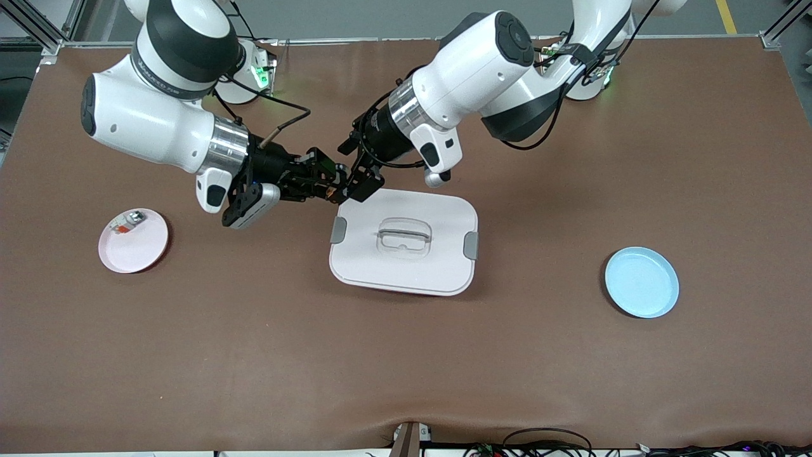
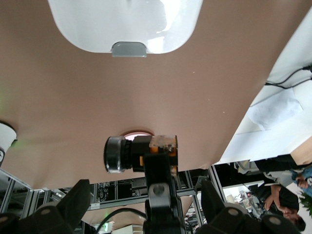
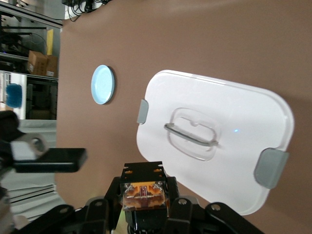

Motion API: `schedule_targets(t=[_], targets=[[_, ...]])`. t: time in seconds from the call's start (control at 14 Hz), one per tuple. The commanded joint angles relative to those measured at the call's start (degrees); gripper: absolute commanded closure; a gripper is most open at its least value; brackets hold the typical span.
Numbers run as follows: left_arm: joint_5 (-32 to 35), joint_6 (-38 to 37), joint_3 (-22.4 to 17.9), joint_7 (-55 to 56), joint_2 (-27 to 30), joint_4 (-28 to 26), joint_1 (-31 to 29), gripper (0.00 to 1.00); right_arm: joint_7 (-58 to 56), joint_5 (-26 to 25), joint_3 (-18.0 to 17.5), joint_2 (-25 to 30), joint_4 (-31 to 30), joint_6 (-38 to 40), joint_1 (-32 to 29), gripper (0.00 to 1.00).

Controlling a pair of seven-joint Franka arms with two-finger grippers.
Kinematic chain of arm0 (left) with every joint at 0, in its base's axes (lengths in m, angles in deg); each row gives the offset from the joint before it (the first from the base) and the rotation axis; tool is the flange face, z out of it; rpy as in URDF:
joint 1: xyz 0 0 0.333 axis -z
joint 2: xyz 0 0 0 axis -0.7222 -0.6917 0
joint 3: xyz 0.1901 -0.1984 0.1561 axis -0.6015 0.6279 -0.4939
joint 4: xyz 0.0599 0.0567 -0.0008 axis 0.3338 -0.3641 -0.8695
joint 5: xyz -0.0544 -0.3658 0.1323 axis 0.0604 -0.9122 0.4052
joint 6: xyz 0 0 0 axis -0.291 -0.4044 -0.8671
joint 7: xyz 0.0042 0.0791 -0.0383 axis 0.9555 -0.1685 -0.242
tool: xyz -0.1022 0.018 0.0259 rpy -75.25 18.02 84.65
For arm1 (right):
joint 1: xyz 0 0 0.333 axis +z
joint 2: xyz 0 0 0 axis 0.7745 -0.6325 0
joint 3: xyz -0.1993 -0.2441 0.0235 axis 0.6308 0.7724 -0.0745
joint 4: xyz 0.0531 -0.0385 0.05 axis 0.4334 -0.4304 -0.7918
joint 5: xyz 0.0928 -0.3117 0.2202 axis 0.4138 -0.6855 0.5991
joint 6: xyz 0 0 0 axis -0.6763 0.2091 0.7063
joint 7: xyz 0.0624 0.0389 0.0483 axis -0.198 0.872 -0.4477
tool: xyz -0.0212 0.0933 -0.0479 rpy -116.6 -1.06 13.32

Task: Transfer orange switch to right arm and place
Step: 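Carry the switch to the white plate while the left gripper withdraws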

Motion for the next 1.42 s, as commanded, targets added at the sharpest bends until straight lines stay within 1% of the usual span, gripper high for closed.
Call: schedule_targets(t=[0.0, 0.14, 0.28, 0.43, 0.57, 0.71, 0.78, 0.85, 1.0, 1.21, 1.35], targets=[[-0.27, 0.18, -0.23, -1.59, 1.49, -0.46, -0.61, 0.00, -2.99, -5.88, -0.19, -1.34, 3.62, 3.85, -1.52, 1.00], [-0.27, 0.18, -0.41, -1.50, 1.92, -0.46, -1.40, 0.00, -6.50, -9.31, -0.19, -1.70, 4.95, 6.77, -3.19, 1.00], [-0.18, -0.61, -0.50, -1.50, 3.24, -0.55, -1.58, 0.00, -12.47, -13.88, -0.19, -1.70, 4.86, 7.82, -4.94, 1.00], [-0.09, -1.67, -0.68, -1.50, 3.86, -0.64, -1.67, 0.00, -18.71, -18.63, -0.19, -1.70, 4.86, 11.15, -7.31, 1.00], [0.00, -3.51, -0.50, -1.59, 4.47, -0.64, -3.76, 0.00, -26.26, -23.02, -0.10, -1.70, 4.51, 14.58, -9.86, 1.00], [-0.09, -5.17, -0.59, -1.76, 5.61, -0.64, -4.65, 0.00, -32.07, -28.64, -0.10, -1.61, 4.42, 17.13, -12.33, 1.00], [-0.09, -6.75, -0.24, -3.42, 5.88, -0.64, -6.22, 0.00, -35.23, -31.37, -0.10, -1.61, 4.34, 18.10, -13.29, 1.00], [-0.09, -8.51, -0.15, -6.05, 6.14, -0.64, -6.58, 0.00, -38.48, -33.39, -0.10, -1.52, 3.81, 18.55, -14.35, 1.00], [-0.09, -10.98, -0.50, -11.32, 7.29, -0.64, -6.59, 0.00, -47.17, -36.48, -0.10, -1.35, 2.76, 18.64, -16.54, 1.00], [0.00, -13.53, -0.68, -15.89, 7.46, -0.64, -6.76, 0.00, -59.22, -40.78, -0.10, -1.34, 1.70, 18.29, -20.33, 1.00], [-0.18, -16.77, -0.06, -24.75, 7.38, -0.64, -9.56, 0.00, -65.12, -43.16, -0.10, -1.26, -0.05, 16.89, -23.05, 1.00]])
